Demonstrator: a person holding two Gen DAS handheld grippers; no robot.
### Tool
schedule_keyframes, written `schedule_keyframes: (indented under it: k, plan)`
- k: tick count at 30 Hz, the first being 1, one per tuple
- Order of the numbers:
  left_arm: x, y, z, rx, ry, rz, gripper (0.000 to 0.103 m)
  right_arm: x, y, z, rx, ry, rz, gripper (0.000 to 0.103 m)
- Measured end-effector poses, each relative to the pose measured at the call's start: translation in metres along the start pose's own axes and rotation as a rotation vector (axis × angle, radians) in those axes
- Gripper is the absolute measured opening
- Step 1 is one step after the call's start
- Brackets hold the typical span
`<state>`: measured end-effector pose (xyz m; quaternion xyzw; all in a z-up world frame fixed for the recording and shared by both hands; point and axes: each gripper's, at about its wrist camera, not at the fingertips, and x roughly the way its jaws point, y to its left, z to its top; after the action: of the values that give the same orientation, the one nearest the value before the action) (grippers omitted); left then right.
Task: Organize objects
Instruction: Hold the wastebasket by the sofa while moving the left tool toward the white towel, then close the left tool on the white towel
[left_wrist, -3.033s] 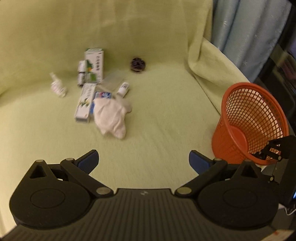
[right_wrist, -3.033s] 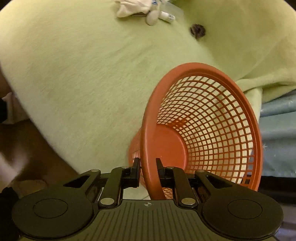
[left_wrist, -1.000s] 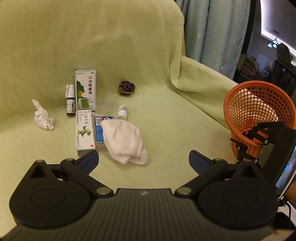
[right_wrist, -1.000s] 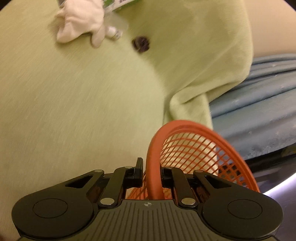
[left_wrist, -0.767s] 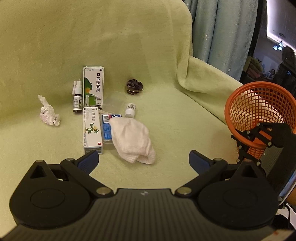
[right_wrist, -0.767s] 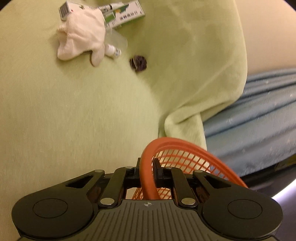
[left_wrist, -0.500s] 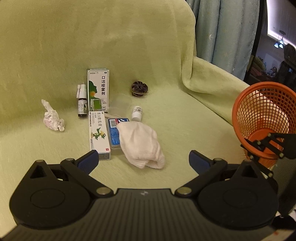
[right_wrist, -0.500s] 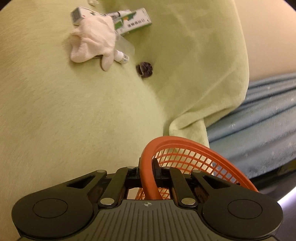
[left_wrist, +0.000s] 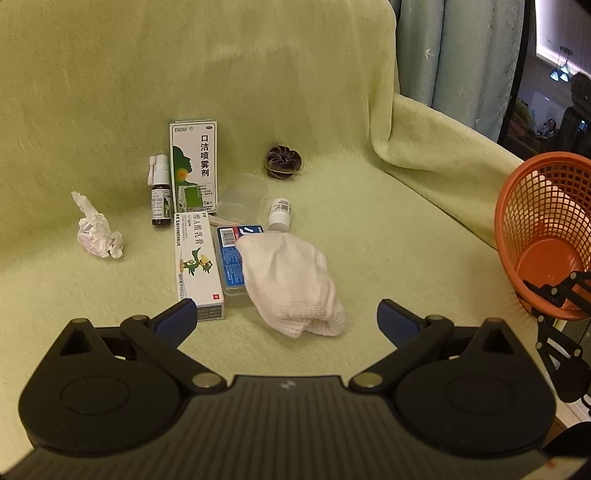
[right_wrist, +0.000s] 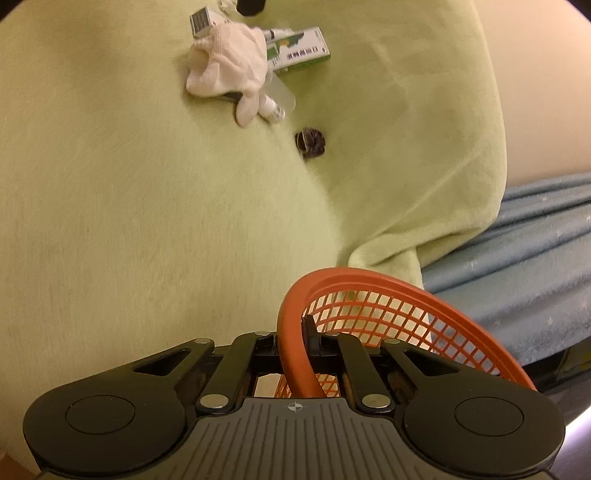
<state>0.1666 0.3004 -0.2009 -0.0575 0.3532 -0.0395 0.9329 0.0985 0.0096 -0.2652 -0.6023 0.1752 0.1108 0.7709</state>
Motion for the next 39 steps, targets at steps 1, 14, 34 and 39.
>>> schedule_keyframes:
  k: [1, 14, 34, 39]
  plan:
    - [0.000, 0.000, 0.000, 0.001, -0.001, 0.004, 0.102, 0.000, -0.001, -0.002, 0.003, 0.000, -0.003, 0.002]
    - [0.007, -0.003, -0.003, -0.015, 0.027, 0.010, 0.102, 0.005, -0.018, -0.016, 0.009, -0.038, 0.023, 0.002]
    - [0.028, 0.004, 0.012, 0.004, 0.038, 0.014, 0.087, 0.005, -0.021, -0.013, 0.081, -0.036, 0.027, 0.002]
    - [0.052, -0.007, 0.015, 0.030, 0.097, -0.008, 0.070, 0.005, -0.022, -0.013, 0.075, -0.035, 0.034, 0.002]
